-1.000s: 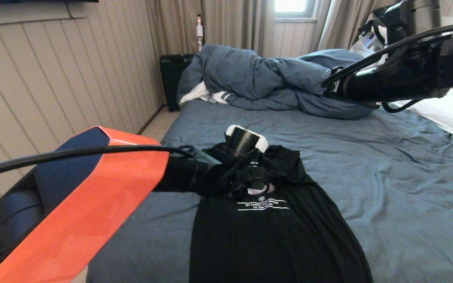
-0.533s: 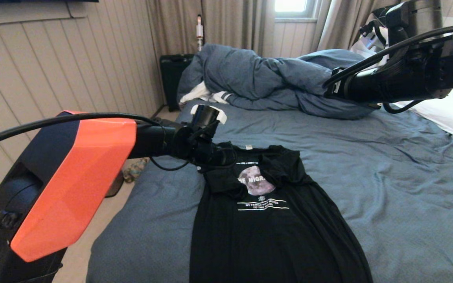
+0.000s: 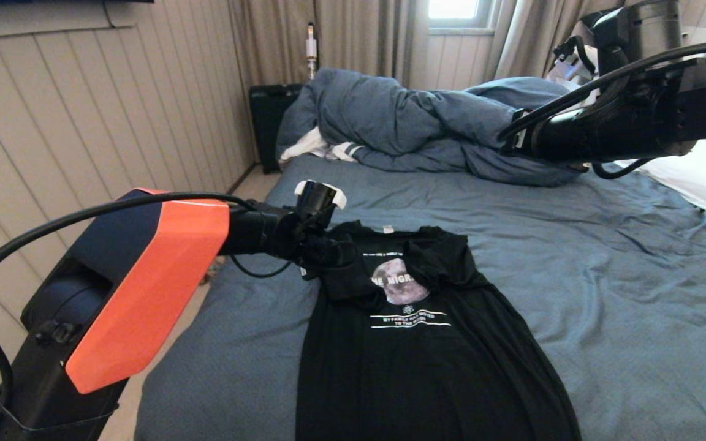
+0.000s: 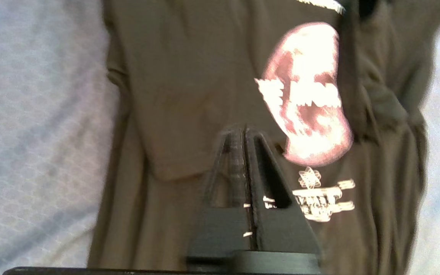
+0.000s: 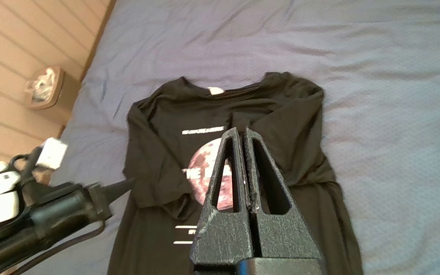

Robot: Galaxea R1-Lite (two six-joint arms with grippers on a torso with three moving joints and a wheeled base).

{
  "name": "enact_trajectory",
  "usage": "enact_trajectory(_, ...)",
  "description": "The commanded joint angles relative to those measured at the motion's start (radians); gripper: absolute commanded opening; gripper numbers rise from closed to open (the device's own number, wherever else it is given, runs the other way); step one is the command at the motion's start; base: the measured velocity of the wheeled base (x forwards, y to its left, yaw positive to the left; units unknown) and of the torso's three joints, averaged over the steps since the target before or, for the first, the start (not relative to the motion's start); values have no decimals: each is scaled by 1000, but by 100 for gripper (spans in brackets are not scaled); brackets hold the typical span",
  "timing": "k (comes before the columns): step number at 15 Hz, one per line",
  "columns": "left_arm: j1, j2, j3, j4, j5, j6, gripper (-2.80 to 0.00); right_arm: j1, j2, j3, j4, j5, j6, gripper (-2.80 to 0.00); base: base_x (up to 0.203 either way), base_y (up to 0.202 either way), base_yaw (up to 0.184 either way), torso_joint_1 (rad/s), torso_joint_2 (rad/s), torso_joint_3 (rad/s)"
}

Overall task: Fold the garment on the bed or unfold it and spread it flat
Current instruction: Fold the black T-shirt

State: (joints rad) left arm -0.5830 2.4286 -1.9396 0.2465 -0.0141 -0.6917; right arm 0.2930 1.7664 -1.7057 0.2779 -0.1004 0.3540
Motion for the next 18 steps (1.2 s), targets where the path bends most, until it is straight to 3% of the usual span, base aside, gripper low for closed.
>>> enact_trajectory(1, 5, 17, 1, -5, 19, -8, 0, 0, 5, 0, 1, -1, 2, -280, 0, 0, 0, 0, 0, 0)
enact_trajectory(18, 61, 95, 1, -108, 13, -17, 0, 2, 38, 1, 1, -2, 2, -280, 0, 0, 0, 0, 0, 0)
